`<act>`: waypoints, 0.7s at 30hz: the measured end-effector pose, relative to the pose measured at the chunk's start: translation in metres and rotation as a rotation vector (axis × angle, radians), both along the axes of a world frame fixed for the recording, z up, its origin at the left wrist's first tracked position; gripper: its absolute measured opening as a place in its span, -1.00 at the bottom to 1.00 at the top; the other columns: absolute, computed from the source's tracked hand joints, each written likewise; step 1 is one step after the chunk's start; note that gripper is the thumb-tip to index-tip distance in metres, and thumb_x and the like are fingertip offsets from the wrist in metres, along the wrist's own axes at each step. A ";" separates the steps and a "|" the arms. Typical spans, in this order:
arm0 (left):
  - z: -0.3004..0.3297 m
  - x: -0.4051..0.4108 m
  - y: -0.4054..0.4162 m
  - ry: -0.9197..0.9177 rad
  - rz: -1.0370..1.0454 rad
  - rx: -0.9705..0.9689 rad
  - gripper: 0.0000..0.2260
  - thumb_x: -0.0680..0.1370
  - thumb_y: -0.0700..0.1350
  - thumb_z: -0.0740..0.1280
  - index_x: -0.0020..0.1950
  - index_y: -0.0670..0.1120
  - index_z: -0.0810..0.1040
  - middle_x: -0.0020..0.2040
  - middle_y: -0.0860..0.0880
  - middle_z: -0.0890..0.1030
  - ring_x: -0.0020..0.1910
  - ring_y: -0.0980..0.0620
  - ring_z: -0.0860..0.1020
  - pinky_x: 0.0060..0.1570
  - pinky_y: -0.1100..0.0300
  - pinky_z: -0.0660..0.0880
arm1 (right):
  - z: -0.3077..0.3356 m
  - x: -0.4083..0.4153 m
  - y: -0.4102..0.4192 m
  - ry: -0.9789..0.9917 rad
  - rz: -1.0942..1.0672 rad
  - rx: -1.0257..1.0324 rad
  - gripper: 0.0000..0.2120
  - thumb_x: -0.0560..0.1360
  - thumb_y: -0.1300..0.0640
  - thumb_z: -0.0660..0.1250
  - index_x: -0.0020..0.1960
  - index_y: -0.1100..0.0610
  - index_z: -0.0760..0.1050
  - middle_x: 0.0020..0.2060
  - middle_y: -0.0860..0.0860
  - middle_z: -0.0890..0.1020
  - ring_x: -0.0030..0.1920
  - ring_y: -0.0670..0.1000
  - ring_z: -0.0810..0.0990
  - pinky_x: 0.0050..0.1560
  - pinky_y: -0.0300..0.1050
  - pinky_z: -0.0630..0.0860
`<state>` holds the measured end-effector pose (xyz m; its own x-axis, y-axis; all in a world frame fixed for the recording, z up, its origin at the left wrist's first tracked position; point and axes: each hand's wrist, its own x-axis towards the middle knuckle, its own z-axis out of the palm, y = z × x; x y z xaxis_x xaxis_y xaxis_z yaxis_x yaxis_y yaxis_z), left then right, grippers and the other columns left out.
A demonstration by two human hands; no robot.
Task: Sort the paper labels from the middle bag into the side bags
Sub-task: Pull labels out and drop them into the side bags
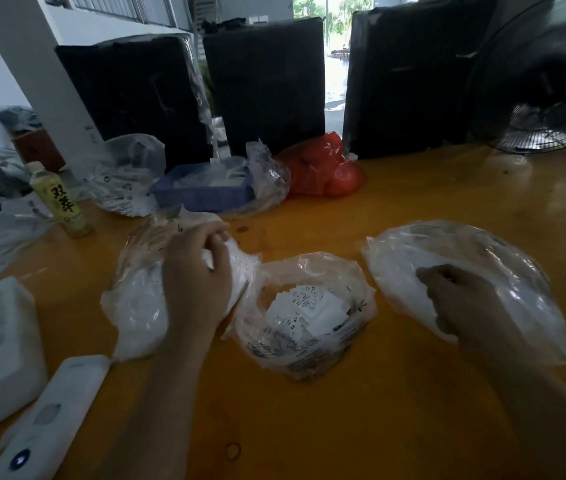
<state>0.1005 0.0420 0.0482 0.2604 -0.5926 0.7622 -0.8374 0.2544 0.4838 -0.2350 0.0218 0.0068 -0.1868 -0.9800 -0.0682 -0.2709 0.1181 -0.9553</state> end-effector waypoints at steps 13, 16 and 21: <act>-0.061 -0.072 0.003 0.924 -0.886 0.794 -0.70 0.66 0.06 0.39 0.30 -0.07 0.68 0.21 -0.10 0.72 0.20 -0.12 0.69 0.17 0.11 0.62 | -0.007 0.089 0.014 -0.579 0.394 0.097 -0.81 0.57 0.02 0.40 0.09 0.08 0.69 -0.35 -0.02 0.43 -0.47 -0.10 0.27 -0.52 -0.21 0.18; -0.062 -0.070 0.004 0.989 -0.769 0.721 -0.72 0.60 0.01 0.44 0.21 -0.12 0.71 0.10 -0.14 0.75 0.14 -0.09 0.71 0.12 0.14 0.64 | -0.009 0.091 0.014 -0.575 0.400 0.104 -0.81 0.59 0.03 0.37 0.11 0.07 0.69 -0.34 -0.01 0.41 -0.46 -0.09 0.26 -0.52 -0.22 0.18; -0.064 -0.069 0.006 0.990 -0.680 0.701 -0.87 0.66 -0.08 0.38 0.09 -0.04 0.74 0.04 -0.07 0.77 0.08 -0.03 0.73 0.03 0.20 0.64 | -0.009 0.092 0.018 -0.534 0.319 0.086 -0.77 0.57 -0.07 0.36 0.09 0.02 0.69 -0.27 0.02 0.47 -0.45 -0.10 0.29 -0.50 -0.21 0.21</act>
